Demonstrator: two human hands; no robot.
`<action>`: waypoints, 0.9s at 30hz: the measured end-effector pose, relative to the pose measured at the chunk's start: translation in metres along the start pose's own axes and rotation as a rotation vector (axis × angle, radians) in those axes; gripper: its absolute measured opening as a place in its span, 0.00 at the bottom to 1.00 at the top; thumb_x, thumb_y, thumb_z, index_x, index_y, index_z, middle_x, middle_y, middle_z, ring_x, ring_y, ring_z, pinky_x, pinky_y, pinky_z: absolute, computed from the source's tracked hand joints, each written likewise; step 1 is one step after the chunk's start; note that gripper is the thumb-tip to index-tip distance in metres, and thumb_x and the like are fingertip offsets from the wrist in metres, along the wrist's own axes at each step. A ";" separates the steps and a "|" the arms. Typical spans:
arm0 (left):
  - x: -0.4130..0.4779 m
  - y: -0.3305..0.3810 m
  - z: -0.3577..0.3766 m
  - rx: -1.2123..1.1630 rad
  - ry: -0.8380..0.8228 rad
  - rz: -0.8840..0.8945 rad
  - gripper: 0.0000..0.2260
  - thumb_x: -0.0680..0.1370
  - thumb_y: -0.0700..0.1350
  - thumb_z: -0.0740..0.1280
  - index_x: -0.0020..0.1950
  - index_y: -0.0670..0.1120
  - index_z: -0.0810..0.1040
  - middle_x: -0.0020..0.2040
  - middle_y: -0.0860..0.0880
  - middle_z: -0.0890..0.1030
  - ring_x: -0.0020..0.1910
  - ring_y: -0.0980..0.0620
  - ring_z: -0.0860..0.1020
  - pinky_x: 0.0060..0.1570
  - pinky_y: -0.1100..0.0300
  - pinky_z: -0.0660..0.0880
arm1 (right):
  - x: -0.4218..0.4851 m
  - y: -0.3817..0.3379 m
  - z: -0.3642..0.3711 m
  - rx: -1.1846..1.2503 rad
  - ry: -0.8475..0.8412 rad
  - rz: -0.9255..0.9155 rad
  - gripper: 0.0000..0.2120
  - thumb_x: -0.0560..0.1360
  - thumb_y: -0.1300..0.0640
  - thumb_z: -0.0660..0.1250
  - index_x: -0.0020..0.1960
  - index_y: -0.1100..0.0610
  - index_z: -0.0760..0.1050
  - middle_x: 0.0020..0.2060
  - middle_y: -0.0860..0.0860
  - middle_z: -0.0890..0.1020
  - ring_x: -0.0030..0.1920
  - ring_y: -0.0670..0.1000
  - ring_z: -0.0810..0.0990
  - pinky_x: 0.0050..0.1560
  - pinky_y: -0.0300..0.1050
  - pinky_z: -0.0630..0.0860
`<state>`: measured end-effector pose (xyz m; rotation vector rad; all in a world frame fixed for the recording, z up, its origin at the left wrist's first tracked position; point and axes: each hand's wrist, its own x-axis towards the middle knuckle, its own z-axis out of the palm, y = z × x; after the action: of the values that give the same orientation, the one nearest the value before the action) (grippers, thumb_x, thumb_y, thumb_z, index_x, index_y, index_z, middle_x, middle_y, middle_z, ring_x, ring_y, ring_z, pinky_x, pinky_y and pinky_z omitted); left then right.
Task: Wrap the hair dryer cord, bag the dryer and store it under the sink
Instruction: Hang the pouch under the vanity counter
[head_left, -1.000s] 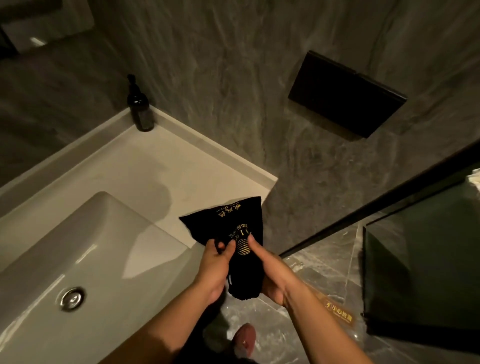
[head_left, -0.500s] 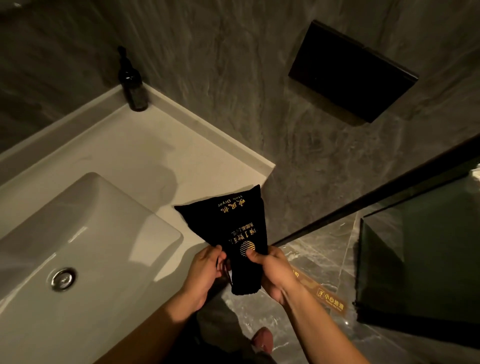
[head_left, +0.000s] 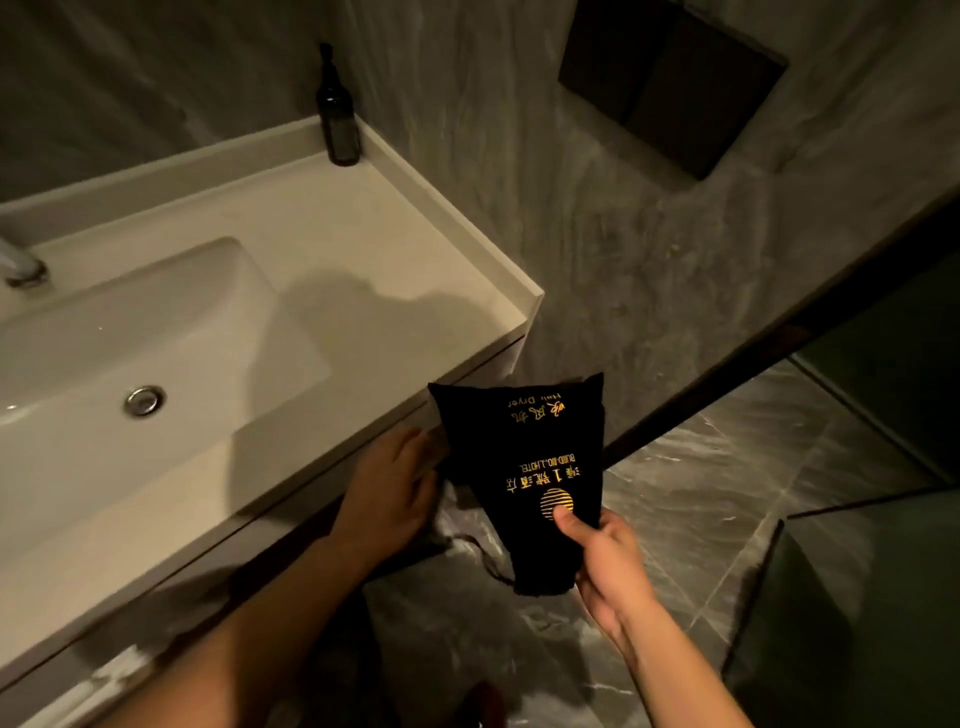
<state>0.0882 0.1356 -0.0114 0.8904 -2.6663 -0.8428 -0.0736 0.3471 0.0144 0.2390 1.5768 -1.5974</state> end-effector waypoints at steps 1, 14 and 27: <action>-0.005 0.007 0.004 0.011 -0.003 -0.054 0.25 0.78 0.54 0.59 0.70 0.41 0.75 0.68 0.41 0.77 0.66 0.42 0.75 0.67 0.51 0.71 | 0.001 0.003 -0.011 -0.010 -0.005 0.006 0.09 0.76 0.68 0.69 0.56 0.66 0.78 0.50 0.63 0.87 0.49 0.60 0.88 0.44 0.49 0.84; -0.030 -0.112 0.107 0.422 0.021 -0.007 0.30 0.81 0.58 0.52 0.78 0.43 0.68 0.79 0.44 0.66 0.79 0.43 0.65 0.77 0.44 0.61 | 0.103 0.114 -0.065 -0.092 0.034 0.070 0.15 0.76 0.65 0.70 0.61 0.68 0.76 0.51 0.66 0.87 0.51 0.65 0.87 0.42 0.50 0.84; -0.018 -0.226 0.147 1.110 0.595 0.347 0.34 0.83 0.58 0.58 0.81 0.37 0.59 0.82 0.42 0.61 0.81 0.46 0.60 0.79 0.48 0.50 | 0.305 0.240 0.000 -0.032 -0.148 -0.164 0.14 0.76 0.62 0.70 0.60 0.67 0.80 0.53 0.64 0.87 0.53 0.62 0.87 0.61 0.59 0.79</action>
<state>0.1594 0.0657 -0.2622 0.6252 -2.4454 0.9396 -0.1011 0.2558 -0.3620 -0.0266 1.5384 -1.6730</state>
